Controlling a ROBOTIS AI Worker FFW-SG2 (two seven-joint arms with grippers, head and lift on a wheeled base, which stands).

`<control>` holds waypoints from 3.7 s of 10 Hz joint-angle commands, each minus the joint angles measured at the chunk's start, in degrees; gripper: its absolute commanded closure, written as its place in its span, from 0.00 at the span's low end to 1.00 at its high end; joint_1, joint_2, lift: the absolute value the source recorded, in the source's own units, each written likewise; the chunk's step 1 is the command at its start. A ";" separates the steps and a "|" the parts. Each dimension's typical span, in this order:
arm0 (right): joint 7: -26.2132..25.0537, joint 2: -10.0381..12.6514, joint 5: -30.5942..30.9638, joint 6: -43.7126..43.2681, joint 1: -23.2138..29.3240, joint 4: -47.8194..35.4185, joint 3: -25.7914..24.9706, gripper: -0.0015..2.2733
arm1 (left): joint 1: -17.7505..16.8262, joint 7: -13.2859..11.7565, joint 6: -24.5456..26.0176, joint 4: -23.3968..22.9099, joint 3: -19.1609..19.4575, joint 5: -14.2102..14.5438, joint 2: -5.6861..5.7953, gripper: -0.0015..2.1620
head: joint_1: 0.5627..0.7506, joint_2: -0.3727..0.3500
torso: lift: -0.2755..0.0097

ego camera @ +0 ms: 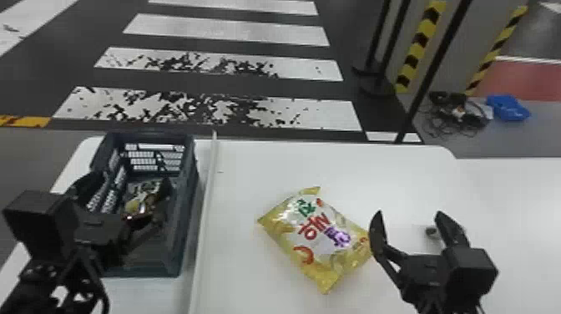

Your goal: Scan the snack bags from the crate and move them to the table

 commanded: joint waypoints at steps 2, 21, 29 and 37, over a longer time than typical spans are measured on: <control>3.24 -1.00 3.25 11.69 0.25 -2.64 1.44 0.05 | 3.56 0.00 -1.93 -1.22 4.58 2.36 0.57 0.02 | 0.70 0.47 | 0.63; 6.05 -14.09 37.26 26.63 -7.13 4.83 32.64 0.06 | 4.26 -2.11 -1.93 -0.43 3.35 2.27 0.13 0.02 | 0.70 0.75 | 0.63; 2.88 -17.26 37.00 23.46 -14.60 13.79 34.57 0.13 | 4.43 -2.81 -1.93 0.89 3.44 2.09 0.04 0.02 | 0.70 0.71 | 0.63; 2.88 -17.17 35.42 24.69 -15.74 13.70 35.54 0.99 | 4.17 -2.99 -1.93 1.42 3.35 2.27 0.57 0.02 | 0.70 0.67 | 0.63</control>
